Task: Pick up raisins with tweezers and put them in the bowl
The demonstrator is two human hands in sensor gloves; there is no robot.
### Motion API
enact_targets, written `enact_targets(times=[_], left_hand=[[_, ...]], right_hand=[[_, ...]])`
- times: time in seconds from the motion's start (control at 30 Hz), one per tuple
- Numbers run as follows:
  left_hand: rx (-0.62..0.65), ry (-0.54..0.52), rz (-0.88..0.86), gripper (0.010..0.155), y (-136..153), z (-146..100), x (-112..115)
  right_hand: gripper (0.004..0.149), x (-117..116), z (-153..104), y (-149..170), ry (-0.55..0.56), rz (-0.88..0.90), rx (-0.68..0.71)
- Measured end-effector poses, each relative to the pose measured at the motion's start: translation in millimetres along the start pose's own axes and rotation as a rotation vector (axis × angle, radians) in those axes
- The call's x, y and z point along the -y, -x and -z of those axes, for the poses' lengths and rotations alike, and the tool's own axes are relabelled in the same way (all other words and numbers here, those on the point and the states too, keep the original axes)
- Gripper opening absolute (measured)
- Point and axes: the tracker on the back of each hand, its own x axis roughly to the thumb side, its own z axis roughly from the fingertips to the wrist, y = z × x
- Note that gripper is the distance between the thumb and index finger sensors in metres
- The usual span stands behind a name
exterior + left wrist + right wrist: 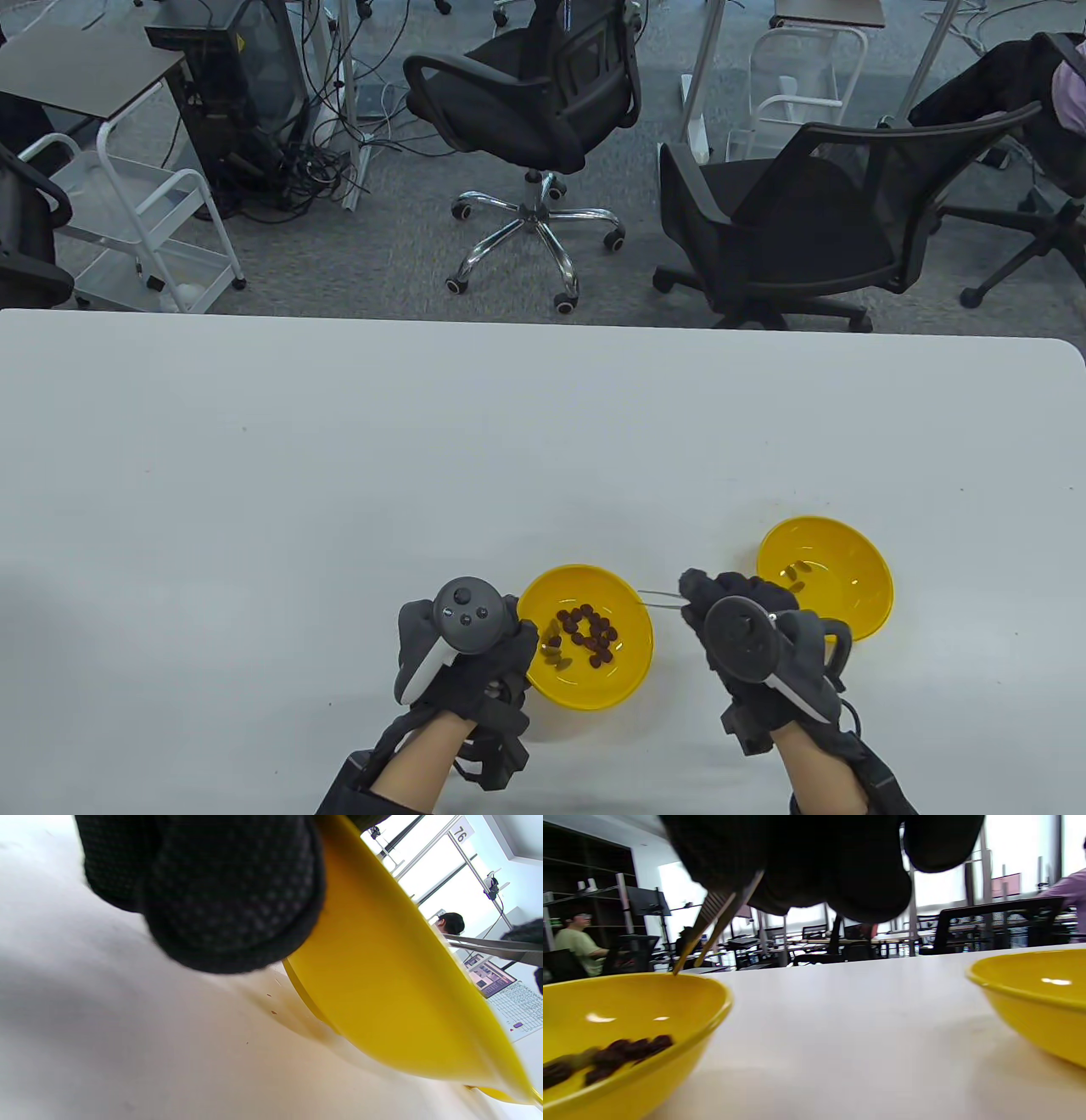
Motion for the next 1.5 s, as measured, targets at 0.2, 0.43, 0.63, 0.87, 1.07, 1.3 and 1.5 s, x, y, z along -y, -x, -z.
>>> enact_targets(times=[0.2,0.43,0.63,0.87,1.07,1.3,1.5], left_hand=[[0.007,0.004,-0.001,0.056,-1,0,1],[0.013,0.01,-0.002,0.056,-2,0,3],[0.022,0.016,0.001,0.056,-4,0,4],[0.025,0.015,0.002,0.056,-5,0,6],[0.025,0.01,0.0,0.056,-4,0,5],[0.006,-0.012,0.0,0.056,0,1,2],[-0.005,-0.022,-0.003,0.056,3,1,0]], right_hand=[[0.046,-22,-7,-35,-0.082,-0.068,0.174],[0.046,-30,-10,-44,-0.08,-0.123,0.221],[0.046,-30,-11,-46,-0.07,-0.128,0.225],[0.045,-29,-11,-47,-0.057,-0.135,0.235],[0.045,-29,-11,-47,-0.033,-0.138,0.237],[0.045,-17,-9,-38,0.014,-0.102,0.188],[0.044,0,-6,-16,0.078,-0.065,0.084]])
